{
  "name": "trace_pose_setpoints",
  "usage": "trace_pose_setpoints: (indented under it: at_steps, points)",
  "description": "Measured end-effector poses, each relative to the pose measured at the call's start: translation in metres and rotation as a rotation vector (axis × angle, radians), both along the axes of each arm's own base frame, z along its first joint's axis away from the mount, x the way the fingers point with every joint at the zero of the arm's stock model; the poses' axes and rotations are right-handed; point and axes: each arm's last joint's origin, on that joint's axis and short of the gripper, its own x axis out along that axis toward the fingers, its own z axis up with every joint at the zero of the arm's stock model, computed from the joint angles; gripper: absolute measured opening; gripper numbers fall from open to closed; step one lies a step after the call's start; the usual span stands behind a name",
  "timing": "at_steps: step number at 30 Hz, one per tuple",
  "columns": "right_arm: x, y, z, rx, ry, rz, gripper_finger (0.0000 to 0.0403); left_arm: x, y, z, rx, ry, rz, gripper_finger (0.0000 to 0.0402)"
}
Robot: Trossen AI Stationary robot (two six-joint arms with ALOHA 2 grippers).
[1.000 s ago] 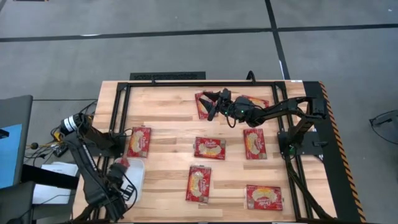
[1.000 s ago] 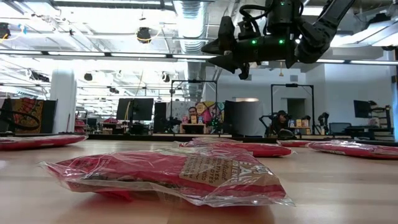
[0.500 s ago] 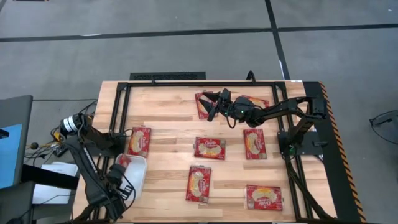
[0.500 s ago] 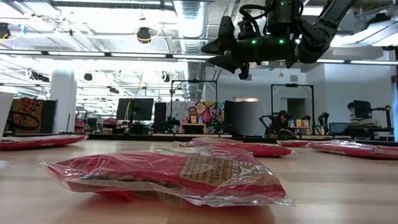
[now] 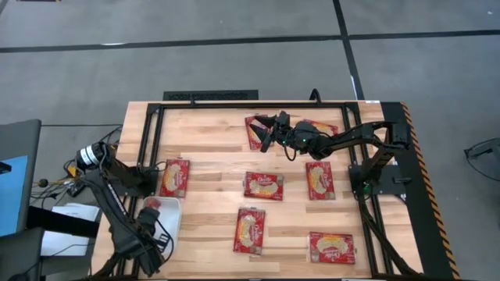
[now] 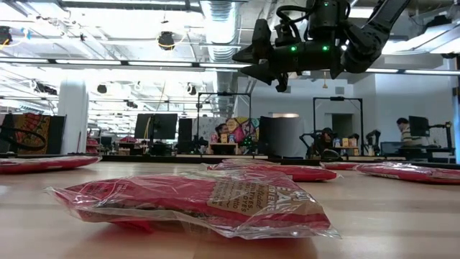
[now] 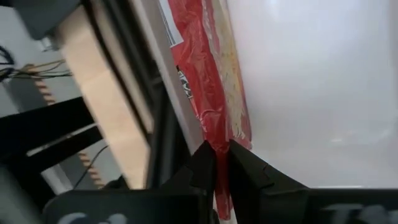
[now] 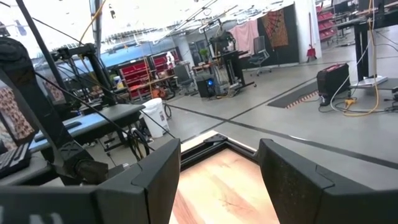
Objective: Sort popcorn bags into baskets
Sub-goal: Put the red popcorn bag into the white bin
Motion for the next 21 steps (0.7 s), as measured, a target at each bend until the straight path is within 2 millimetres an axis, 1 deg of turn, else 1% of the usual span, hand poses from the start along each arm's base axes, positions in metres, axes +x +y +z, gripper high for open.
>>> trace_pose_setpoints:
  at_steps: [10, 21]
  points:
    - [0.0009, 0.0031, -0.0011, 0.003, 0.012, 0.010, 0.0240, -0.0035, -0.0023, -0.0001, -0.007, -0.001, -0.024, 0.0051]
    - [0.0012, 0.0040, -0.0011, 0.003, 0.012, 0.014, 0.0240, -0.0091, -0.0055, 0.0005, -0.046, 0.077, 0.003, 0.0040]
